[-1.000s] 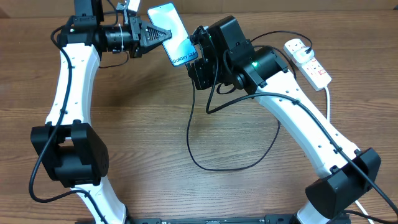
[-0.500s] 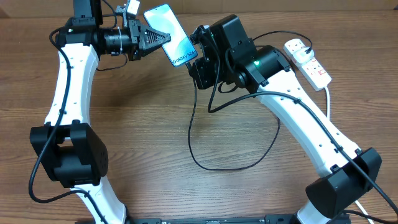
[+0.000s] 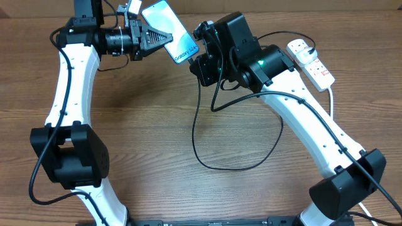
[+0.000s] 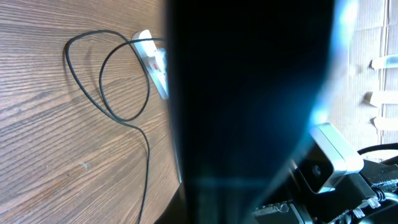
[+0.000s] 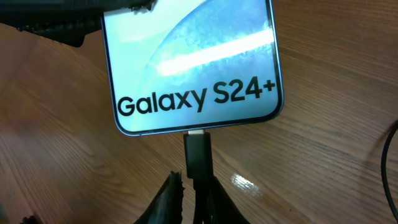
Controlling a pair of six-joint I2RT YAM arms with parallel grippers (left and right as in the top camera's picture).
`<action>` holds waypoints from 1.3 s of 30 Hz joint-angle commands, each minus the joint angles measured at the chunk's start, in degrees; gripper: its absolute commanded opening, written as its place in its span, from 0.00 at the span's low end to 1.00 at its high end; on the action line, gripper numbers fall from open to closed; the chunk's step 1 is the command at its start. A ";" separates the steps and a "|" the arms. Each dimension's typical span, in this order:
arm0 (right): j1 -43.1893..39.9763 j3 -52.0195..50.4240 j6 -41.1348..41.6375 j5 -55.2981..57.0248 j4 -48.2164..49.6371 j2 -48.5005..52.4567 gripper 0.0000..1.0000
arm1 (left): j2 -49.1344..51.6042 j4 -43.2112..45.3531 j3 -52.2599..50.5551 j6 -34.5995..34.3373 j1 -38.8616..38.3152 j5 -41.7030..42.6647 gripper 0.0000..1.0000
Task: Plug charger to phone and switch on socket
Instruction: 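Open the right gripper and withdraw it from the plugged phone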
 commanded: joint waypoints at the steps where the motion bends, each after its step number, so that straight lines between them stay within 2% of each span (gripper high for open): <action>1: 0.31 2.23 -0.28 -1.75 2.95 -1.95 0.17 | -0.59 0.15 0.59 1.25 -2.75 2.38 0.04; 5: 0.28 2.23 -0.28 -1.68 2.27 -1.97 0.24 | -0.59 1.90 0.59 0.37 -2.75 0.39 0.04; 8: 0.26 2.23 -0.22 -1.51 1.99 -1.97 0.49 | -0.59 2.45 0.59 -0.04 -2.67 -1.77 0.04; 11: -0.11 2.25 -0.24 -1.51 1.40 -1.97 0.61 | -0.59 2.47 0.59 -0.02 -2.64 -3.85 0.04; 21: -5.55 2.34 -0.04 -1.51 -1.55 -4.24 0.66 | -0.59 1.79 0.59 2.01 -1.75 -7.96 0.04; 23: -7.61 2.34 -0.04 -1.44 -1.73 -4.96 0.73 | -0.59 0.57 0.59 3.21 -1.53 -7.23 0.04; 25: -9.90 2.34 1.38 0.39 -1.44 -5.09 0.76 | -0.59 -1.40 0.59 5.53 -1.53 -4.76 0.04; 29: -13.86 2.16 6.58 2.80 -0.35 -4.33 0.75 | -0.59 -7.78 0.59 11.32 -2.03 -0.02 0.04; 33: -14.82 2.16 9.16 1.68 0.37 -2.71 0.66 | -0.59 -13.22 0.59 15.87 -3.15 3.23 0.04; 35: -14.62 2.16 10.67 1.49 0.50 -1.73 0.59 | -0.59 -14.88 0.59 17.42 -3.80 4.39 0.04; 39: -13.44 2.16 14.93 1.46 0.72 0.28 0.36 | -0.59 -16.26 0.59 19.32 -5.66 3.72 0.04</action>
